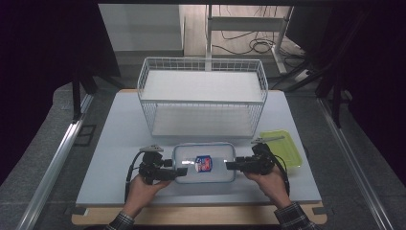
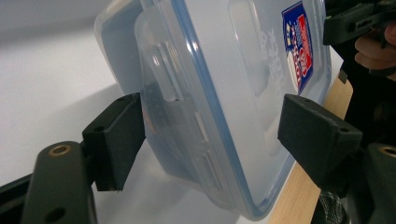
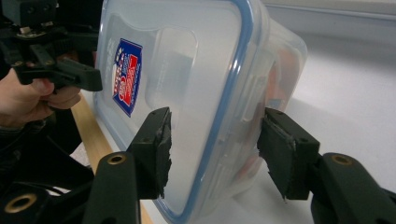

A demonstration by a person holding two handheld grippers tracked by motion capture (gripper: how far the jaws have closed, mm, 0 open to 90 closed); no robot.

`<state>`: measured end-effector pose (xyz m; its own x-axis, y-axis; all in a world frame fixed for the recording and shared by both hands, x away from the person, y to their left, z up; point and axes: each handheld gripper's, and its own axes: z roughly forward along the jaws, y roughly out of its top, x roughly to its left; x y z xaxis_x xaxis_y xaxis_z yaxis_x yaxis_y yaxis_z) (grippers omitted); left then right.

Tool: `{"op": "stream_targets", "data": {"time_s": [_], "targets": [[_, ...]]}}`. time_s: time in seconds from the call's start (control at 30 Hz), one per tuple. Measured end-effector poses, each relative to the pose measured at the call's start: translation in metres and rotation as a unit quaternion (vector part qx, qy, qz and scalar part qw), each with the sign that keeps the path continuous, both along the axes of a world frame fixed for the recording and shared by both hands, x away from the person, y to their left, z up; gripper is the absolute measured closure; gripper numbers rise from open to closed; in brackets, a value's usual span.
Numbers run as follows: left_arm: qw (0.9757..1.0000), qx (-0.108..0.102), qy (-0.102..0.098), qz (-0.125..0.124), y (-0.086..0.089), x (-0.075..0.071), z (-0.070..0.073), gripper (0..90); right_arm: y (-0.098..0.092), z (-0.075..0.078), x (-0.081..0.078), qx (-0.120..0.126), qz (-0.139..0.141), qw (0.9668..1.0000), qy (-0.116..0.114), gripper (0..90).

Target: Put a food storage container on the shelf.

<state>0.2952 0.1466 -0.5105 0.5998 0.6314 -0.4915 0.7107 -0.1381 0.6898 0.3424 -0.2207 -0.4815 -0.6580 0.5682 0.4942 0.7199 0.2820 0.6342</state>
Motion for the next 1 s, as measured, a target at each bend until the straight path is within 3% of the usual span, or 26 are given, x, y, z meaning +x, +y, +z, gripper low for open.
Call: {"op": "stream_targets", "data": {"time_s": [0.03,0.07,0.13,0.27,0.4,0.63,0.83,1.0], "targets": [[0.9999,-0.014,-0.003,0.006,0.005,-0.001,0.001,29.9,-0.002,0.000,0.000,0.004,0.001,1.0000,0.004,47.3],[0.9996,-0.029,0.007,0.003,0.009,0.001,0.000,36.8,-0.004,-0.002,0.000,0.006,0.001,0.9999,0.009,48.2],[0.9986,-0.050,0.020,0.000,0.015,0.002,-0.002,42.2,-0.005,-0.002,0.000,0.016,-0.001,0.9998,0.012,49.2],[0.9987,-0.047,0.020,0.008,0.015,0.001,0.000,43.8,-0.002,0.000,-0.003,0.010,-0.011,0.9999,0.007,49.6],[0.9966,-0.075,0.024,0.022,0.022,0.002,-0.001,48.9,-0.002,0.001,-0.005,0.020,-0.022,0.9995,0.009,52.9],[0.9961,-0.081,0.019,0.029,0.023,0.005,0.001,48.9,0.001,0.003,-0.008,0.019,-0.030,0.9993,-0.011,53.0],[0.9967,-0.078,0.000,0.024,0.025,0.007,0.016,49.0,0.003,0.017,-0.009,0.026,-0.032,0.9984,-0.038,52.9],[0.9969,-0.075,-0.008,0.022,0.028,0.011,0.028,49.0,0.004,0.025,-0.006,0.028,-0.030,0.9981,-0.046,52.9]]}}
